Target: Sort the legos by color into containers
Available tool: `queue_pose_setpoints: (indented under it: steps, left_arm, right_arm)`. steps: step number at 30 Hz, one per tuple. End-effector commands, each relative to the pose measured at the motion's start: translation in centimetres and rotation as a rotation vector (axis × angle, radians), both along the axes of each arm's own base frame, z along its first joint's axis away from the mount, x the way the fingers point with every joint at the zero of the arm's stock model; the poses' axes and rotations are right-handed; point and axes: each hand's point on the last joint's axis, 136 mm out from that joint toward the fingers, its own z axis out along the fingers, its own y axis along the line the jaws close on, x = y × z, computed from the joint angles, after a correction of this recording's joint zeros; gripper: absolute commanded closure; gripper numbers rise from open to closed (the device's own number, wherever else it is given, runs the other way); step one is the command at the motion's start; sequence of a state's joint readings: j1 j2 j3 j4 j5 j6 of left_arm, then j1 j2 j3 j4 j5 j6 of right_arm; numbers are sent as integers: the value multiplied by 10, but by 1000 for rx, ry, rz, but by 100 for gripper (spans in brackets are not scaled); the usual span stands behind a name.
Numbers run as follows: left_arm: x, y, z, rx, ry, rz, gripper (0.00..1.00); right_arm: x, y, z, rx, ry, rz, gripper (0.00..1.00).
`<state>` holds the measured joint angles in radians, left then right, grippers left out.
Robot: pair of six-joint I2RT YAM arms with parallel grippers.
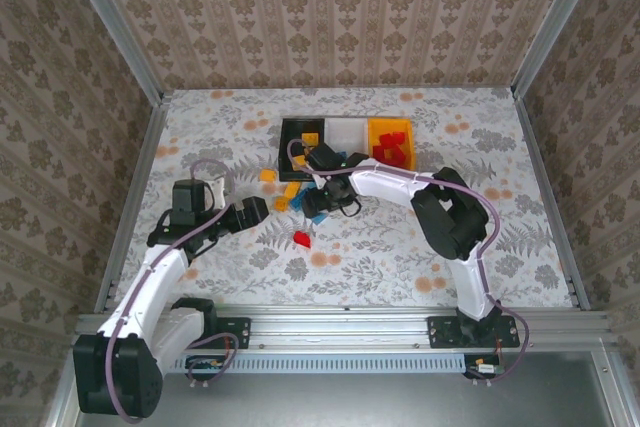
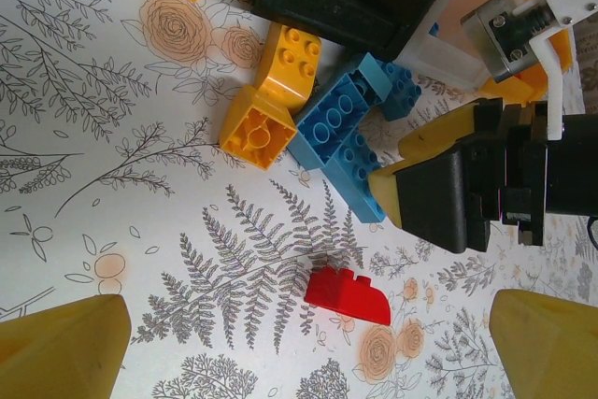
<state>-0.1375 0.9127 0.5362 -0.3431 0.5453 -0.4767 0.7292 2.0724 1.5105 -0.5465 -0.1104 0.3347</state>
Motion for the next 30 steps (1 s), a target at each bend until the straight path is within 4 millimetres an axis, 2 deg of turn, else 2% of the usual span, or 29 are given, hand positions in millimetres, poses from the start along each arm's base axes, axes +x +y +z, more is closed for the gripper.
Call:
queue_pose_setpoints:
  steps: [1, 8, 14, 22, 30]
  left_arm:
    - [2, 1, 0, 8, -20, -7, 0]
    - [3, 1, 0, -2, -18, -5, 0]
    - [3, 0, 0, -7, -17, -7, 0]
    - [2, 0, 0, -9, -13, -7, 0]
    - [3, 0, -1, -12, -10, -6, 0]
  right_arm:
    - [-1, 5, -7, -20, 10, 26, 32]
    - [-1, 4, -13, -55, 12, 19, 35]
    - [-5, 4, -16, -69, 16, 21, 42]
    - [-12, -11, -15, -151, -22, 5, 56]
    - [-26, -33, -1, -138, -50, -63, 67]
